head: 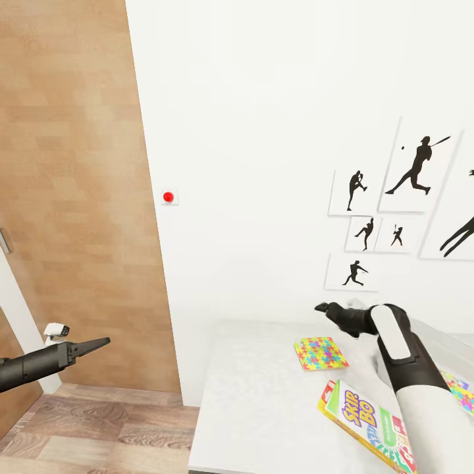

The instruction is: Put all the toys in the child's room - the three board games (two on the bed and one on the table), the two jigsaw puzzles on the table, and the tennis ball on the table - inside the toy box on the table in the child's room.

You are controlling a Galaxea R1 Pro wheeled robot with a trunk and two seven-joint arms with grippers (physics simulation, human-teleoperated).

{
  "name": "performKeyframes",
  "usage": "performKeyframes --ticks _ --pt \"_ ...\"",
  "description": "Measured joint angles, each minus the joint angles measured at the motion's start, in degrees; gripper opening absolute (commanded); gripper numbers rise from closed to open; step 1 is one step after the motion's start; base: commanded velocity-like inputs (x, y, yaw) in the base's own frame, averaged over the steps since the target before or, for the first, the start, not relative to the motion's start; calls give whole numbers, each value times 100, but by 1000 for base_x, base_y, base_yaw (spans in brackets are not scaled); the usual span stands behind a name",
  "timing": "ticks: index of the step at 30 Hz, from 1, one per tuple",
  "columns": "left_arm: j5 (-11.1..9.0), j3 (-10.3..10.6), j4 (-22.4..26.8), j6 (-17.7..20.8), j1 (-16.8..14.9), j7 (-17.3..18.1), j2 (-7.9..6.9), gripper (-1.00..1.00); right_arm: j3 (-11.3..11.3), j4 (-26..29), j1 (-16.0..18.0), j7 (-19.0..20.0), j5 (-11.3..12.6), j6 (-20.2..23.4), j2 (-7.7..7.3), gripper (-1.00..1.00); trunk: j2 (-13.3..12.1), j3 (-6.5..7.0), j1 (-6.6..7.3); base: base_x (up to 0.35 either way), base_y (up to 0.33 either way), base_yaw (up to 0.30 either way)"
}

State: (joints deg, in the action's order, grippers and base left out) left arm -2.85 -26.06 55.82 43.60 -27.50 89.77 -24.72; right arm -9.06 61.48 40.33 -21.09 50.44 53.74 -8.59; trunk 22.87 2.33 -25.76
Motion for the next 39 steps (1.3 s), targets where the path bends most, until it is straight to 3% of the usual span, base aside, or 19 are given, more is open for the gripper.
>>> performKeyframes --ticks 7,14,19,27,39 --pt "0 -3 0 0 0 0 -6 100 213 -1117 956 -698 -6 83 -4 100 0 0 0 0 0 0" --pt "-3 -9 0 0 0 0 -24 100 352 -1915 1589 -848 -15 83 -6 100 0 0 0 0 0 0" --pt "-5 -18 0 -2 0 0 -37 100 581 -2363 1994 -877 -82 73 -15 100 0 0 0 0 0 0" --pt "-8 -20 0 -8 0 0 -43 100 734 -2535 2249 -856 -569 86 -33 100 1 0 0 0 0 0" --pt "-9 -23 0 -9 0 0 -42 100 776 -2713 2658 -836 -1221 154 -43 100 0 -7 0 0 0 0"
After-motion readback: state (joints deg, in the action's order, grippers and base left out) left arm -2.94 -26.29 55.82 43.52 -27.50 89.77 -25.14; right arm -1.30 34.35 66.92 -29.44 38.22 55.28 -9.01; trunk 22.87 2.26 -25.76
